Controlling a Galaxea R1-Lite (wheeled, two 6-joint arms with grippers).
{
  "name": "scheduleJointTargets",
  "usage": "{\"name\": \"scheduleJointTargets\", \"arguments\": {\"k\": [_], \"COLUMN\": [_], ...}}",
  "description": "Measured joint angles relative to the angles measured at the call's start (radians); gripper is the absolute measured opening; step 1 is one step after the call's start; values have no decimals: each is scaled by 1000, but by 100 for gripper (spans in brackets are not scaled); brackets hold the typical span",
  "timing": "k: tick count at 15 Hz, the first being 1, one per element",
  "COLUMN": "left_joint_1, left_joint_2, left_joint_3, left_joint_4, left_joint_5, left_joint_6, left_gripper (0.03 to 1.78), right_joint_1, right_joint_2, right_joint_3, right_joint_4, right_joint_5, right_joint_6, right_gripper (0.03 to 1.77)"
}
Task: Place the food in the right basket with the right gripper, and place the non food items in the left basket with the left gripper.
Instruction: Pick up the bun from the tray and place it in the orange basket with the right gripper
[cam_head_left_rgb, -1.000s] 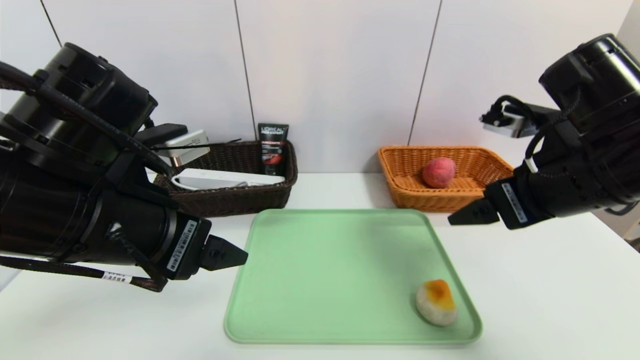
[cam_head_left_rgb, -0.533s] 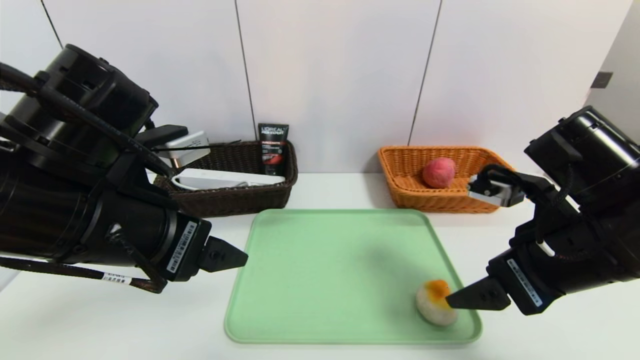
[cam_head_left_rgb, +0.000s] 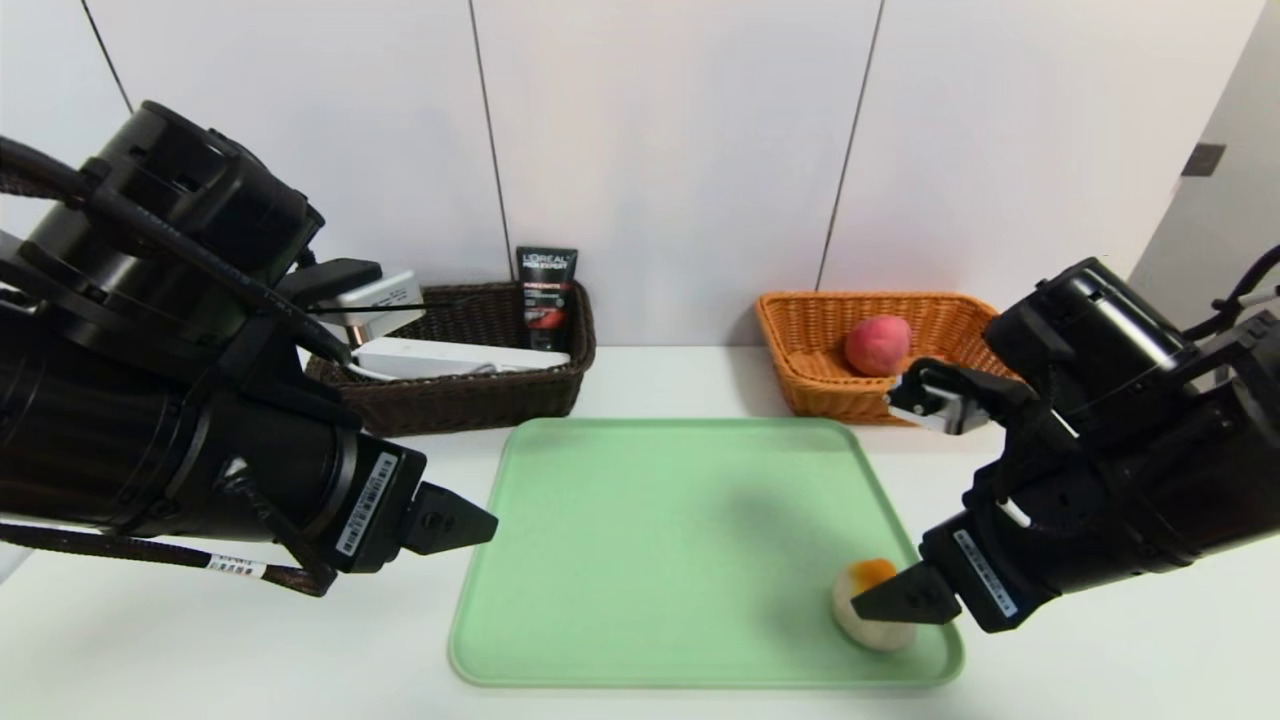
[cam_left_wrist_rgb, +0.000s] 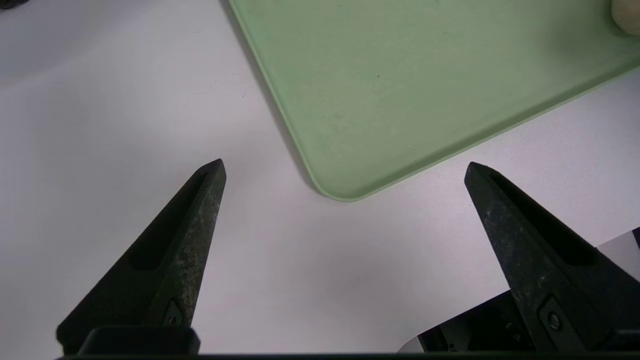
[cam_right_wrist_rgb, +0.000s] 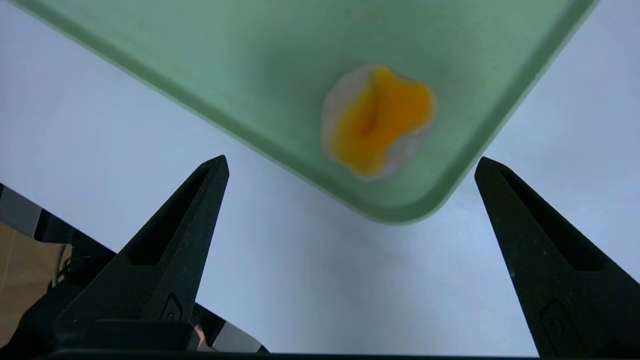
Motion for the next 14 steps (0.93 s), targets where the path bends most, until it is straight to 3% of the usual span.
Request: {"name": "scheduleJointTargets", "arguments": {"k": [3, 6, 10, 11, 12, 14], "left_joint_1": [0, 1, 1, 1, 1, 1], "left_joint_2": [2, 4, 10, 11, 13, 13], "left_joint_3": [-2, -3, -1, -1, -1, -2], "left_joint_4": [-1, -1, -1, -1, -1, -1], "left_joint_5": [1, 4, 4, 5, 5, 5], "left_joint_6": [0, 0, -1, -1, -1, -1], "left_gripper": [169, 169, 169, 169, 169, 169], "right_joint_1": [6, 8, 13, 14, 15, 15], "right_joint_2": [43, 84, 121, 124, 124, 121], "right_joint_3": [8, 16, 19, 19, 18, 16], "right_joint_4": [-20, -37, -38, -38, -39, -49], "right_joint_5": [0, -3, -3, -3, -3, -4], "right_joint_6": [0, -3, -4, -5, -7, -8], "right_gripper": [170, 117, 74, 20, 7, 5]}}
